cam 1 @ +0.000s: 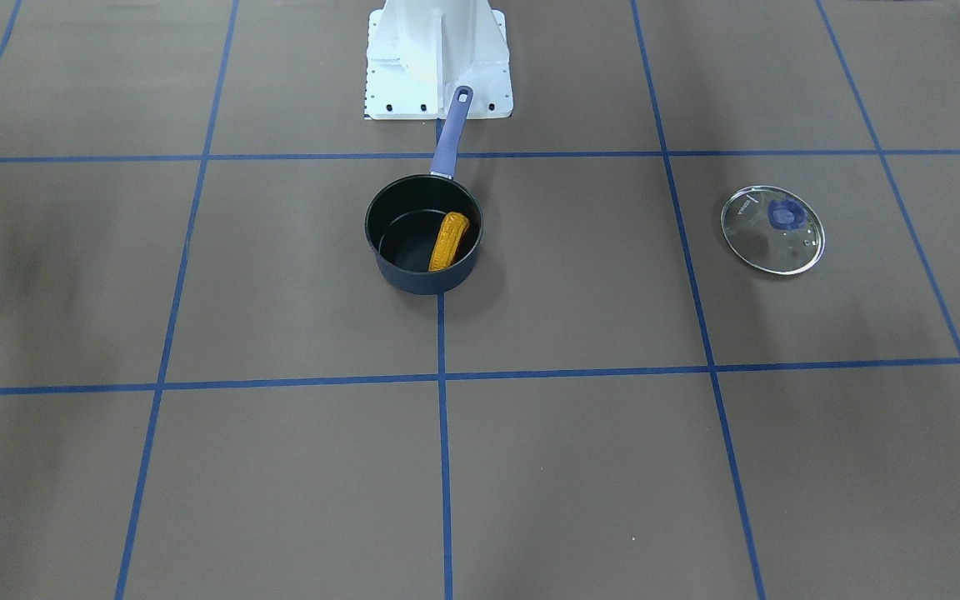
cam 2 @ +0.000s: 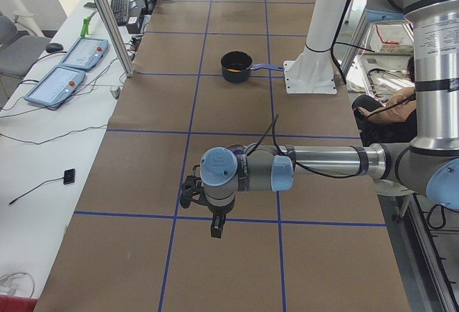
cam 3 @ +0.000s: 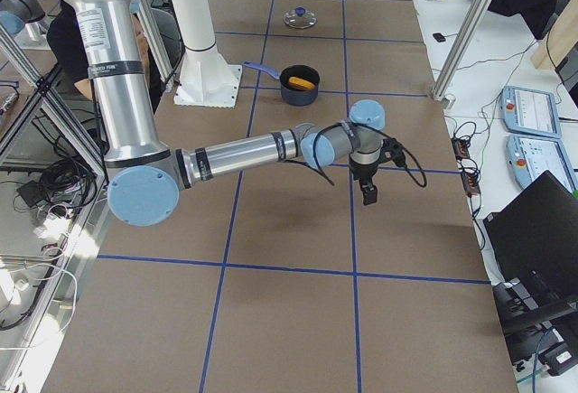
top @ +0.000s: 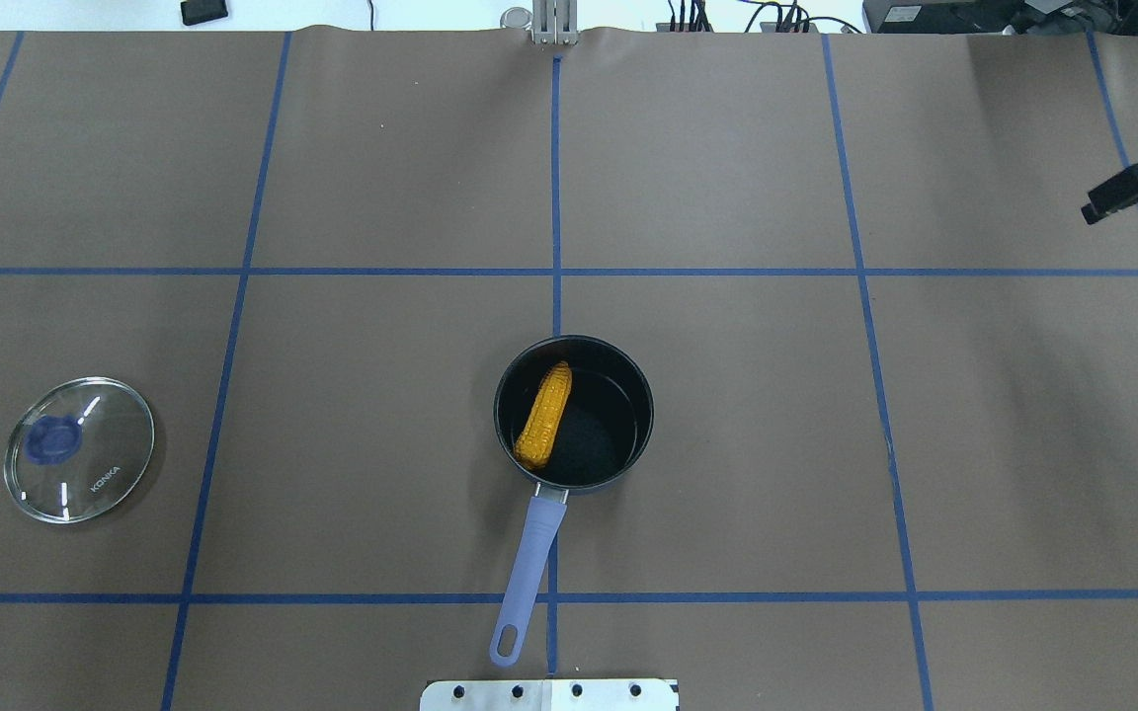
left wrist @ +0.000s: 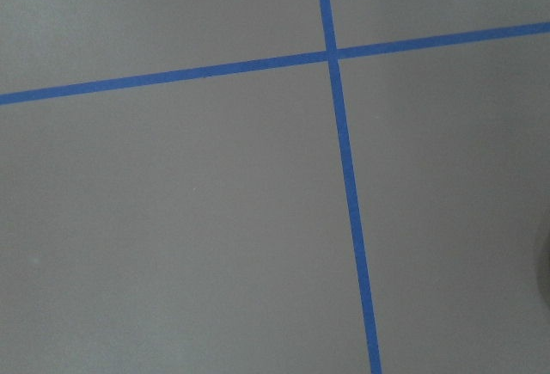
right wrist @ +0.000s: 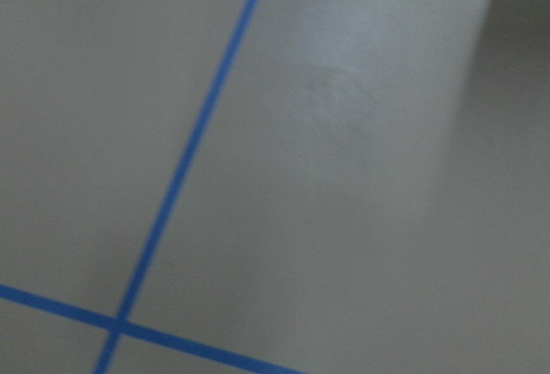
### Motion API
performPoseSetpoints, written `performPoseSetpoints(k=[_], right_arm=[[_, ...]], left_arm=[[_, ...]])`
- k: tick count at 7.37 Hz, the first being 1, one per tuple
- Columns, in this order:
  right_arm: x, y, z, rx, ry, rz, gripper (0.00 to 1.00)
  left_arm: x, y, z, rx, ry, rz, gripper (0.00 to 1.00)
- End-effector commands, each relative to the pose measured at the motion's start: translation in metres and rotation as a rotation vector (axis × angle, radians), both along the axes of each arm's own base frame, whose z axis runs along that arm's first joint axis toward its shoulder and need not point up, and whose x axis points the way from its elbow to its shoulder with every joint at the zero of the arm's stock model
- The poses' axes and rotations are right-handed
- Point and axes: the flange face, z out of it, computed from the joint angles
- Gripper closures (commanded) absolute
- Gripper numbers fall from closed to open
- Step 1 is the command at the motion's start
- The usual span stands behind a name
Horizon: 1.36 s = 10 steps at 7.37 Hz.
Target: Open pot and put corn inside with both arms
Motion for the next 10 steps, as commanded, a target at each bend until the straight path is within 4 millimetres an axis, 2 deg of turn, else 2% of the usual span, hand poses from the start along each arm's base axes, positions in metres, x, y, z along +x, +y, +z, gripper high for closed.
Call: performPoseSetpoints(k=[1, 3, 4, 6, 7, 8, 9, 10], right_arm=[[0.056, 0.082, 0.076, -0.152, -0.043, 0.026, 0.0], [0.091, 0.109, 0.104, -0.217, -0.071, 0.09, 0.0], [0.11, 0.112, 0.103, -0.206, -0.066, 0.132, 0.0], [0.132, 0.112, 0.099, -0.198, -0.068, 0.179, 0.0], [0.127, 0.109, 0.098, -0.179, -0.043, 0.155, 0.0], [0.133, 0.108, 0.098, -0.172, -0.039, 0.162, 0.0], [0.116, 0.103, 0.093, -0.157, -0.035, 0.12, 0.0], [0.114, 0.102, 0.091, -0.165, -0.025, 0.114, 0.0]], left_arm=[[0.008, -0.002, 0.0, 0.001, -0.002, 0.019, 0.02], [0.008, -0.003, -0.001, 0.005, -0.002, 0.021, 0.02], [0.008, -0.003, -0.001, 0.005, -0.002, 0.021, 0.02], [0.008, -0.002, 0.0, 0.003, -0.001, 0.021, 0.02], [0.008, -0.002, 0.0, 0.003, -0.001, 0.021, 0.02], [0.008, -0.003, -0.001, 0.005, -0.001, 0.021, 0.02], [0.008, -0.003, -0.001, 0.005, -0.001, 0.021, 0.02], [0.008, -0.003, -0.001, 0.007, 0.001, 0.021, 0.02]])
